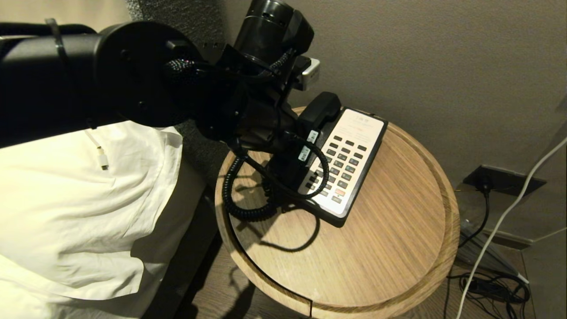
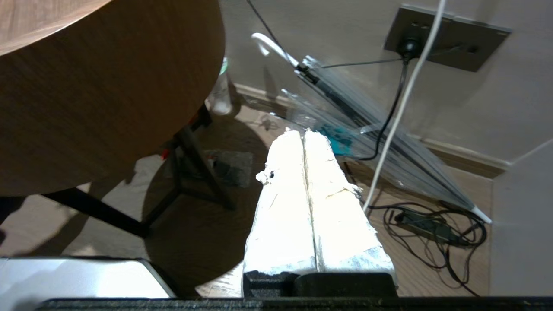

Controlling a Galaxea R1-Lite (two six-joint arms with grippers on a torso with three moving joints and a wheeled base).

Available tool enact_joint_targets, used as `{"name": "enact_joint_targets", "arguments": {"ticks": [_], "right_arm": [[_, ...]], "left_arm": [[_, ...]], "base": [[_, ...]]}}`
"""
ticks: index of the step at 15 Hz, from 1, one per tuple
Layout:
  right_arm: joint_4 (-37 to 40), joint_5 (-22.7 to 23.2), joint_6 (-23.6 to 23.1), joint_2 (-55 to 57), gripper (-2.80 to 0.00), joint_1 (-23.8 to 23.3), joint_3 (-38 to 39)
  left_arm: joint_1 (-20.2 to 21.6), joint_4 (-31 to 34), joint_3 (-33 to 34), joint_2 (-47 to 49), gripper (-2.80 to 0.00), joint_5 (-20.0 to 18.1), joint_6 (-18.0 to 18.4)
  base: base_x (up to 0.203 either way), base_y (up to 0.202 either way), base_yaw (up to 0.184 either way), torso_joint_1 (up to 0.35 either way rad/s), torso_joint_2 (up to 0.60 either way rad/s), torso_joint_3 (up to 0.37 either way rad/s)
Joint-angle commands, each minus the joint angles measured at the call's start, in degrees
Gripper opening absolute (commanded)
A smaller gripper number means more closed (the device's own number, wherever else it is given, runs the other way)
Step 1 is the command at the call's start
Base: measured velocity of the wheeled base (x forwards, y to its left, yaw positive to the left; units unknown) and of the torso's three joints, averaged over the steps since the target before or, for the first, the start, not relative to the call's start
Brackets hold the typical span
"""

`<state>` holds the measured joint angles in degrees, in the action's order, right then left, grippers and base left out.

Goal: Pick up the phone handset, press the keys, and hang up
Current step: Pick up the desk phone handset, then dial the number

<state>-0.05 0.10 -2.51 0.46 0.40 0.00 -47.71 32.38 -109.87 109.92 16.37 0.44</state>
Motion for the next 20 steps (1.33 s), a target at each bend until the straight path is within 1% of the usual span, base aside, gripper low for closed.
{"name": "enact_joint_targets", "arguments": {"ticks": [1,6,10,16,19,20], "right_arm": [[-0.04,-0.01,-0.03,-0.02,-2.8,0.04,-0.09],[-0.04,-0.01,-0.03,-0.02,-2.8,0.04,-0.08],[-0.04,-0.01,-0.03,-0.02,-2.8,0.04,-0.09],[-0.04,-0.01,-0.03,-0.02,-2.8,0.04,-0.09],[-0.04,-0.01,-0.03,-0.02,-2.8,0.04,-0.09],[-0.04,-0.01,-0.03,-0.02,-2.8,0.04,-0.08]], "left_arm": [[-0.18,0.27,0.01,-1.12,-2.8,0.15,0.0],[-0.74,0.58,0.16,-3.44,-2.8,0.3,-0.17],[-2.28,0.94,1.1,-7.31,-2.8,0.54,-0.42],[-3.0,1.03,6.69,-15.86,-2.8,1.46,-1.54],[-2.93,0.79,12.74,-23.32,-2.8,1.2,-3.73],[-2.92,0.54,15.13,-26.03,-2.8,0.98,-5.17]], "base": [[0.0,0.0,0.0,0.0,0.0,0.0],[0.0,0.0,0.0,0.0,0.0,0.0],[0.0,0.0,0.0,0.0,0.0,0.0],[0.0,0.0,0.0,0.0,0.0,0.0],[0.0,0.0,0.0,0.0,0.0,0.0],[0.0,0.0,0.0,0.0,0.0,0.0]]}}
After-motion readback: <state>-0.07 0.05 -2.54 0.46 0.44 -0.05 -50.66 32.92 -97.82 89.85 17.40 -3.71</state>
